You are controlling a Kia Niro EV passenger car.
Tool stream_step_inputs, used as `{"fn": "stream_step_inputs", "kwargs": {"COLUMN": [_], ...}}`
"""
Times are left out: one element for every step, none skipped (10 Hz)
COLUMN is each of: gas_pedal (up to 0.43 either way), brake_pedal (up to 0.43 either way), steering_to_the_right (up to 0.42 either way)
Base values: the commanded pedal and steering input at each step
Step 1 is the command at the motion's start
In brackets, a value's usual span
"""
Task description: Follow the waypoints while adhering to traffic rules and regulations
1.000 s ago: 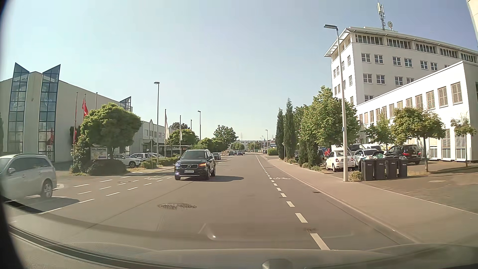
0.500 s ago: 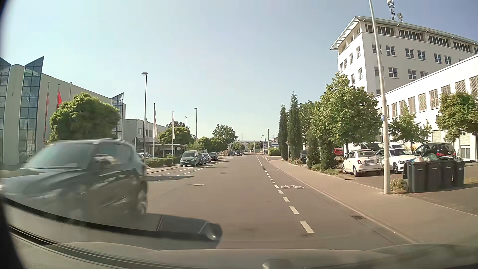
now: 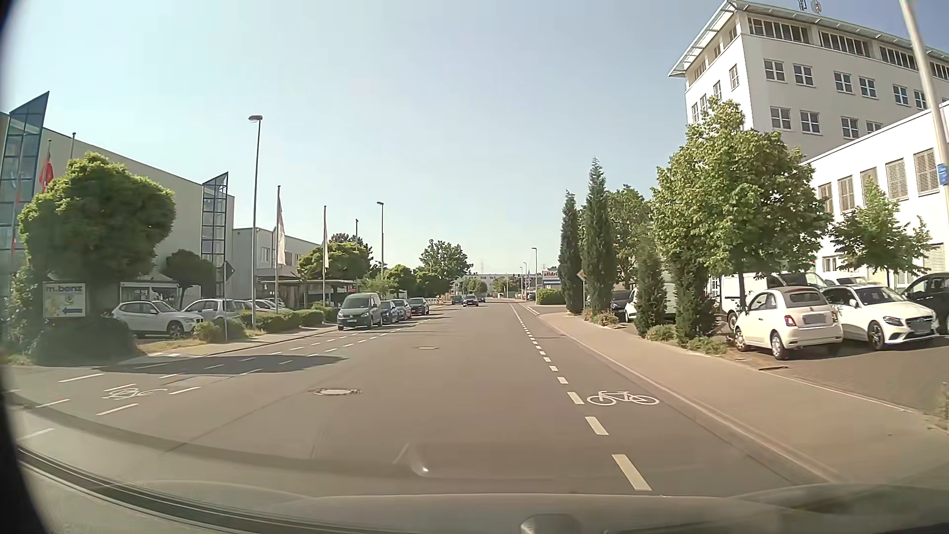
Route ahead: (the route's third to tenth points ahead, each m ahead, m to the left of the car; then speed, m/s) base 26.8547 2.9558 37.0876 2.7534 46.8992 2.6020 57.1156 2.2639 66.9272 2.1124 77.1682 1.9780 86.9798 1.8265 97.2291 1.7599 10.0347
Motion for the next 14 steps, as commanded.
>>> {"fn": "stream_step_inputs", "kwargs": {"gas_pedal": [0.118, 0.118, 0.110, 0.110, 0.110, 0.110, 0.110, 0.110, 0.110, 0.098, 0.087, 0.079, 0.067, 0.067], "brake_pedal": [0.018, 0.018, 0.018, 0.018, 0.012, 0.018, 0.018, 0.012, 0.018, 0.018, 0.018, 0.018, 0.018, 0.018], "steering_to_the_right": [0.000, 0.000, 0.000, 0.000, 0.000, 0.000, 0.000, 0.000, 0.000, 0.000, 0.000, 0.000, 0.000, 0.000]}}
